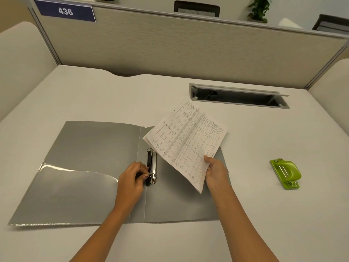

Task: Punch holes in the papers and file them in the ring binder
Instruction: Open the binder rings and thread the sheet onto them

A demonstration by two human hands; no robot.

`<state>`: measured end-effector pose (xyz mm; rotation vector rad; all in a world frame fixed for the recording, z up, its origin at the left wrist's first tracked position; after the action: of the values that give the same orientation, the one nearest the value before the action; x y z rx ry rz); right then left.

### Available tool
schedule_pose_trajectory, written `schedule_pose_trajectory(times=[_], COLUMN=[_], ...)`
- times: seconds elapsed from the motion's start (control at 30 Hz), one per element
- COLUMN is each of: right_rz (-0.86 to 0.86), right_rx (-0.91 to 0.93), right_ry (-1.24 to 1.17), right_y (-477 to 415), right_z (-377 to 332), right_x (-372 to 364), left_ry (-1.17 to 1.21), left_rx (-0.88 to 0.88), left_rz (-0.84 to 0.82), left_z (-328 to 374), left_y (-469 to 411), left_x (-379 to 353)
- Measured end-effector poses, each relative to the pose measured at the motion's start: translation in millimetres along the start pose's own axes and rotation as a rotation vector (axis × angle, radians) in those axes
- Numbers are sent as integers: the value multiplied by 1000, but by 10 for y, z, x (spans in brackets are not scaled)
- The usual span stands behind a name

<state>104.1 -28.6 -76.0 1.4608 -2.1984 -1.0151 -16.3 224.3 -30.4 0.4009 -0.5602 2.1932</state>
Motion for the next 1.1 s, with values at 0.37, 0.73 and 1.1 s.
schedule_pose_trajectory(times=[0.37, 0.73, 1.1], right_rz=[-25, -55, -99], right_rx=[-4, -16, -51], right_ry=[42, 39, 19], right_y=[13, 50, 109], right_z=[0, -13, -16], right_x=[-17, -4, -31], left_ry=[47, 155, 132], left_rx=[-31, 52, 176], left_rz=[-136, -159, -131], left_z=[110, 91, 51], left_y=[30, 52, -47], left_x=[6, -127, -29])
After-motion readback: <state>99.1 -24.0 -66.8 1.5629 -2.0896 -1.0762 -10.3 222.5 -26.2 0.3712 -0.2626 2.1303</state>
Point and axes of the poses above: each hand's wrist, its own y-axis away from the middle knuckle, its own x-axis out of the back of the hand, z = x × y, the point moved 8 cm from there along -y, towards the middle knuckle, and after that the axes turned 10 degrees about z, right-handed, at the moved point
